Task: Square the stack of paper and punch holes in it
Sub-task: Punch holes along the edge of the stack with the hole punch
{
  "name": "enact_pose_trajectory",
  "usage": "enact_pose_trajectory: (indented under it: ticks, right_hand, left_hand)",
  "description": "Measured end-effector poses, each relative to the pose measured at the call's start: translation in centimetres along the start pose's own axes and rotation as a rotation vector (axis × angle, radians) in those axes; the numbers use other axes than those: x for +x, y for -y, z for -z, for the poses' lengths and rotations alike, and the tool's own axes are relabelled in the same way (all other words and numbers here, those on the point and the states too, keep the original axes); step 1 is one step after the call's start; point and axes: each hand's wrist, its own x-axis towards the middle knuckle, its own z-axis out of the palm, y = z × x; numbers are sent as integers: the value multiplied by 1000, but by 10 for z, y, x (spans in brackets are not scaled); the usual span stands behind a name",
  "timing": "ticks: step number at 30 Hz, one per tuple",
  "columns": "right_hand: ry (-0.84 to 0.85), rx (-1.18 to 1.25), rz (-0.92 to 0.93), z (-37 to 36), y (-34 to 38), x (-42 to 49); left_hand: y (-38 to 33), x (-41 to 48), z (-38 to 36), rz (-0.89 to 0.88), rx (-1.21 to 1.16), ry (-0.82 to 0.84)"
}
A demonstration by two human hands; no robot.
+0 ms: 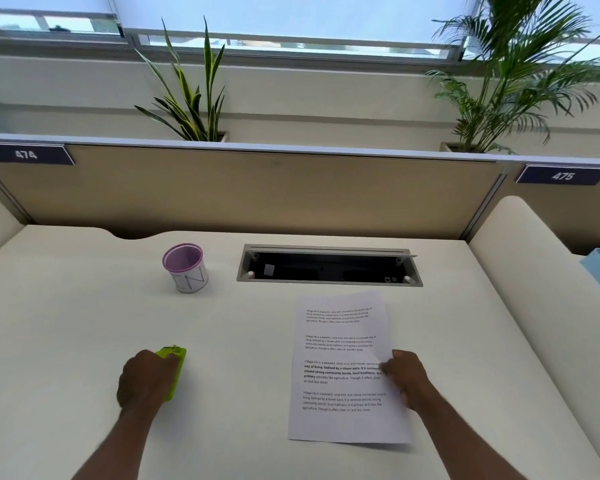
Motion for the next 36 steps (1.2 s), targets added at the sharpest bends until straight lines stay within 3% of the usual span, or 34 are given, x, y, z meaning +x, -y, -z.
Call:
enact_pose_trajectory:
  ticks: [11,24,36]
  right_hand:
    - [-4,-38,-11,0,-2,1]
    - [13,-43,-8,1,-4,4]
    - [18,41,-51,1,-4,7]
  left_hand:
    - [0,1,-5,-46,-34,72]
    - [-90,-75,-60,-310,-11,214]
    - [-107,-92,-84,-367,42,250]
